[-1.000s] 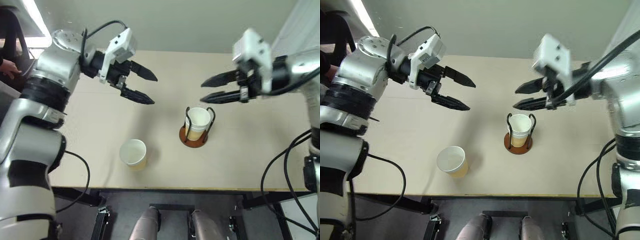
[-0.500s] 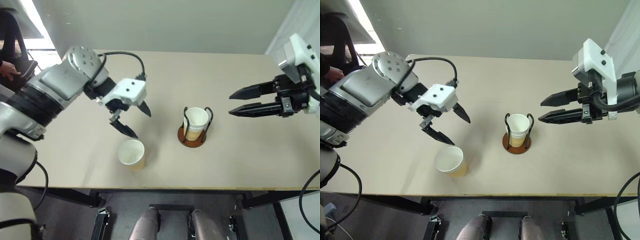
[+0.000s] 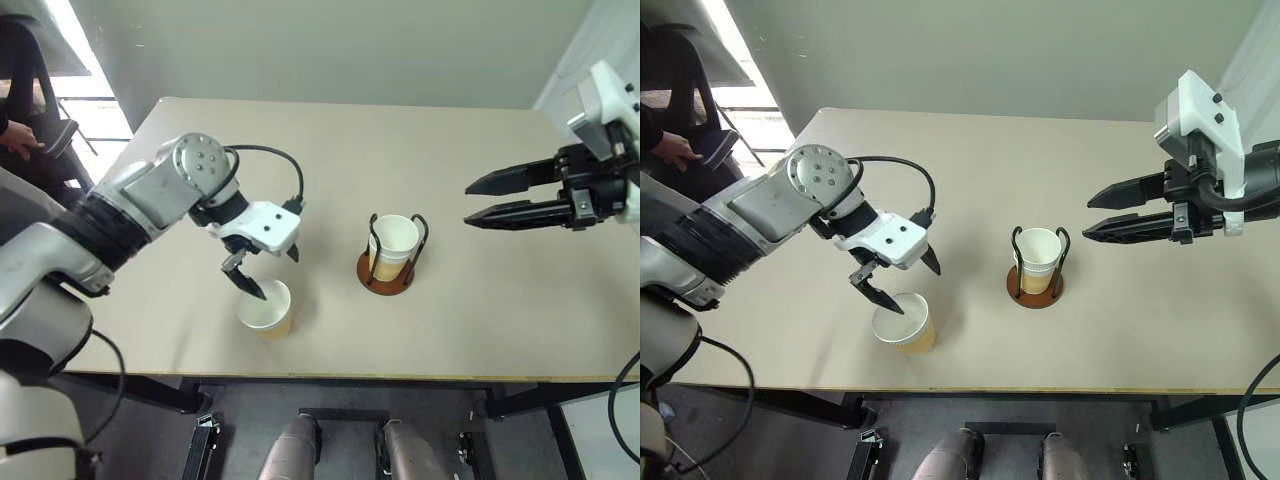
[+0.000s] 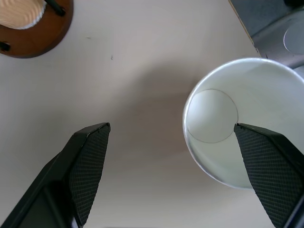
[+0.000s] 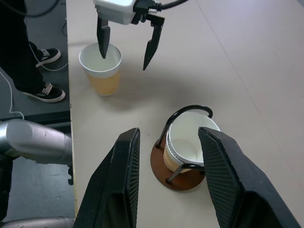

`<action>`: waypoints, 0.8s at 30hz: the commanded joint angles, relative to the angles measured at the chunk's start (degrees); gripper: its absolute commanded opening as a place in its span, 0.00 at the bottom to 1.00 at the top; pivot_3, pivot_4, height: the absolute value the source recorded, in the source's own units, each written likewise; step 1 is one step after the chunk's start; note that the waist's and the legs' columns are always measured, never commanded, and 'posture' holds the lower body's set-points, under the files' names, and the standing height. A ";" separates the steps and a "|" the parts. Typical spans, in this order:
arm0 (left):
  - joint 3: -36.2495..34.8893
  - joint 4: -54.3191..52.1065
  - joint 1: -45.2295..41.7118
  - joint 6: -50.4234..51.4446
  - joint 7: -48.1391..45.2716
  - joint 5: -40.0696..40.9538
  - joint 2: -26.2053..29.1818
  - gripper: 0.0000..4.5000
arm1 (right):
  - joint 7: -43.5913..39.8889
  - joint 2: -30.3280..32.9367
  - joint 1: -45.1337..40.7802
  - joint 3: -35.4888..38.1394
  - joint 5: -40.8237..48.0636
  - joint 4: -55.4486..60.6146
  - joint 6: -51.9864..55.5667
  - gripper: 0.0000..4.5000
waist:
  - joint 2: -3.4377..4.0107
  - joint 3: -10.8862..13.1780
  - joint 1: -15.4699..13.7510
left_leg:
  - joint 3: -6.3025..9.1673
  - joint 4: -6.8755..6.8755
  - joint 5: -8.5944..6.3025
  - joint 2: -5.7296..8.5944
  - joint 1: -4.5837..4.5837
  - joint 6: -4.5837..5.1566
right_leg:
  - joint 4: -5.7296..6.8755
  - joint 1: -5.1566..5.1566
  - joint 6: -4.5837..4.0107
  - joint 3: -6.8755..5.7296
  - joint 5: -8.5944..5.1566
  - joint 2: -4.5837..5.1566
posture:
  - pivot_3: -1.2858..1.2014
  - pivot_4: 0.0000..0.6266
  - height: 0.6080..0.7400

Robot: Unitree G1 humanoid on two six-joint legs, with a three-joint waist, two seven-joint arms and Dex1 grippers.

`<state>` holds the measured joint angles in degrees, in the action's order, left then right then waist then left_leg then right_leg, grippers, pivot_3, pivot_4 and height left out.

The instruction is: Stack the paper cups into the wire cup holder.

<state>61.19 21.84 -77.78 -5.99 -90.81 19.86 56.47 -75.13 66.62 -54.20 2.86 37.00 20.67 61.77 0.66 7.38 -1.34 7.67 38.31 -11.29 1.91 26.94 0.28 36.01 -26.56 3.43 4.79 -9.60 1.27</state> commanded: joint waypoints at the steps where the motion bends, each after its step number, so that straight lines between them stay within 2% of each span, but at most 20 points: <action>1: -3.08 0.72 0.88 -1.95 -1.69 -2.46 -0.83 1.00 | 0.52 1.42 -0.22 0.66 0.90 0.18 -0.87 0.42 | 0.00 0.00 -0.05 | 0.00 0.01 0.00 0.00 -0.01 0.00 | 0.00 0.00 0.01 0.00 0.01 0.01 | 0.52 0.24 1.00; 7: -3.67 -0.62 4.83 -2.48 -1.69 -4.64 -2.06 1.00 | 0.98 1.46 0.34 0.90 1.33 0.16 -0.95 0.42 | 0.00 0.00 0.00 | 0.00 0.04 0.01 -0.01 -0.02 0.02 | 0.01 0.01 0.02 0.01 0.05 -0.01 | 0.52 0.24 1.00; 8: -3.84 -0.29 5.56 -3.60 -1.69 -5.44 -2.37 0.96 | 1.04 1.52 0.70 0.97 1.32 0.17 -1.15 0.43 | 0.00 0.00 -0.04 | 0.01 0.04 0.01 -0.02 -0.02 0.02 | 0.02 0.01 0.02 0.01 0.05 0.00 | 0.52 0.24 1.00; 11: -4.24 0.56 6.52 -3.28 -1.69 -5.28 -3.12 0.79 | 1.21 1.79 1.80 0.97 1.07 0.01 -2.18 0.43 | 0.00 0.00 -0.17 | 0.01 0.10 0.02 -0.01 -0.01 0.03 | 0.02 0.03 0.05 0.00 0.09 0.00 | 0.52 0.24 1.00; 20: -4.20 9.16 -0.95 -1.53 -1.69 0.92 -4.88 0.06 | -0.91 1.89 8.81 -0.21 -8.04 -8.52 -21.47 0.43 | -0.01 -0.01 -0.29 | 0.01 0.28 0.05 0.01 0.02 0.09 | -0.01 0.08 0.11 0.02 0.27 0.00 | 0.52 0.24 1.00; 21: -4.42 9.99 -1.91 -0.99 -1.69 1.81 -5.11 0.01 | -1.51 1.74 8.69 -0.57 -8.70 -10.26 -22.89 0.43 | -0.01 -0.01 -0.28 | 0.01 0.31 0.05 0.01 0.02 0.10 | -0.01 0.10 0.13 0.05 0.30 0.01 | 0.52 0.24 1.00; 24: -4.78 11.85 -3.91 -0.63 -1.69 3.25 -5.44 0.01 | -3.16 1.39 7.97 -1.42 -10.18 -14.31 -26.33 0.43 | -0.01 -0.01 -0.26 | -0.01 0.31 0.07 0.01 0.02 0.14 | -0.04 0.11 0.18 0.06 0.36 0.00 | 0.52 0.24 1.00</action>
<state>58.60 32.81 -79.63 -6.96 -90.83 21.50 50.75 -77.22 67.74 -44.92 0.97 27.79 7.79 38.05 0.65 7.37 -1.60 7.66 38.63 -11.22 1.93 26.97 0.43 35.97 -26.46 3.62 4.85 -9.23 1.27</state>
